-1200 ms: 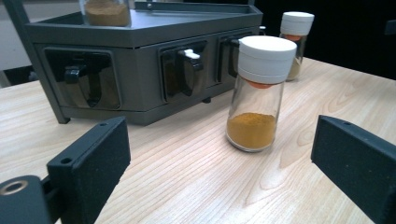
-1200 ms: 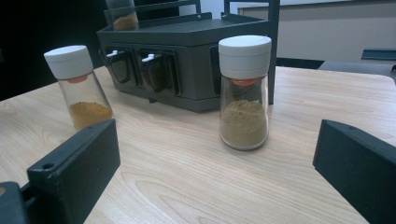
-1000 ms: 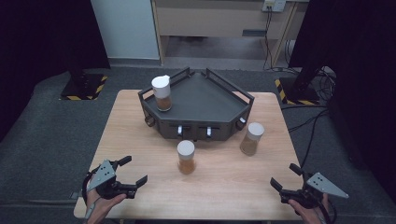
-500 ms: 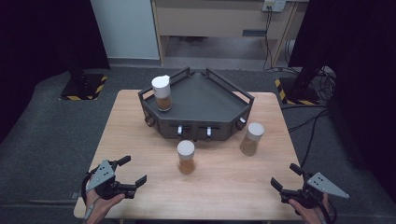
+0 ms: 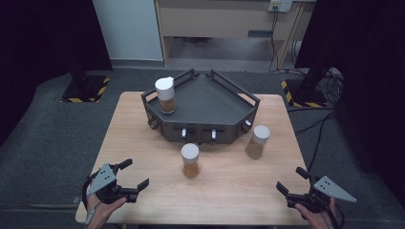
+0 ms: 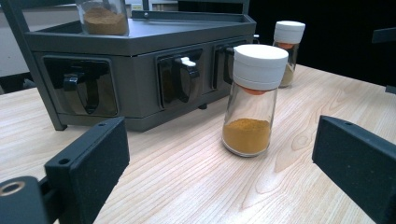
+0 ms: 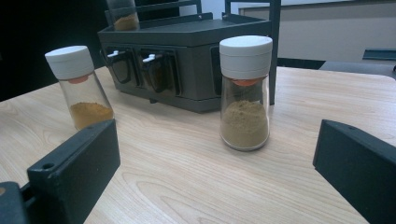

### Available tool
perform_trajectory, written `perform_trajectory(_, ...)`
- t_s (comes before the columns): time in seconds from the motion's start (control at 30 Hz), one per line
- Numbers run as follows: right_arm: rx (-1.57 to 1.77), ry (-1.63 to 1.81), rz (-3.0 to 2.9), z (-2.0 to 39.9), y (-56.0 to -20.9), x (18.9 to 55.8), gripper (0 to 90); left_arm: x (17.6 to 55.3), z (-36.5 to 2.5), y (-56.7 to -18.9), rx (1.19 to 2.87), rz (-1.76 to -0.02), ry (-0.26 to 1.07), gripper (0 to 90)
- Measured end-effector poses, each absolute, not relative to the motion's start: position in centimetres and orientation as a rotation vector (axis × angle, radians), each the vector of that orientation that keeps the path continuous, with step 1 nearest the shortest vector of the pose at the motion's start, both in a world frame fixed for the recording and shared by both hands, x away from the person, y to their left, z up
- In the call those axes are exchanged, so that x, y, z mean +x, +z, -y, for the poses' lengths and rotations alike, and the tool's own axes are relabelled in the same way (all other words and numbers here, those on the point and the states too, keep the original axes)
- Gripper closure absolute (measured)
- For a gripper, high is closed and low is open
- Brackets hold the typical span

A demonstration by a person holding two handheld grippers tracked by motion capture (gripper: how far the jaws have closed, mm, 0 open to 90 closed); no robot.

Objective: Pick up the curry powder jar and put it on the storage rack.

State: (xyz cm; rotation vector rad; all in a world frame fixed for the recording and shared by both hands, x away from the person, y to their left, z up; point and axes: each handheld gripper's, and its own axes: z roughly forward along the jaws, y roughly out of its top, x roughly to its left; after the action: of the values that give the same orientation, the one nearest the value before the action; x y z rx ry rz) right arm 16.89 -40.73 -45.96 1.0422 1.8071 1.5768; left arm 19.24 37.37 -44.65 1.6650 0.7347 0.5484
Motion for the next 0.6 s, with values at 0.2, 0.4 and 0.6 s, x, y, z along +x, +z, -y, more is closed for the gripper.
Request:
perform_trajectory(0.2, 1.028, 1.584, -1.818, 40.83, -45.97, 17.00, 1.0, 19.35, -37.35, -44.62, 1.667, -0.735, 0.544, 2.7)
perform_trajectory(0.4, 1.018, 1.586, -1.829, 40.85, -45.89, 17.11, 1.2, 19.32, -37.54, -44.69, 1.659, -0.741, 0.543, 2.7)
perform_trajectory(0.6, 1.002, 1.590, -1.834, 40.80, -45.33, 17.17, 1.1, 19.37, -37.76, -44.75, 1.654, -0.745, 0.537, 2.7)
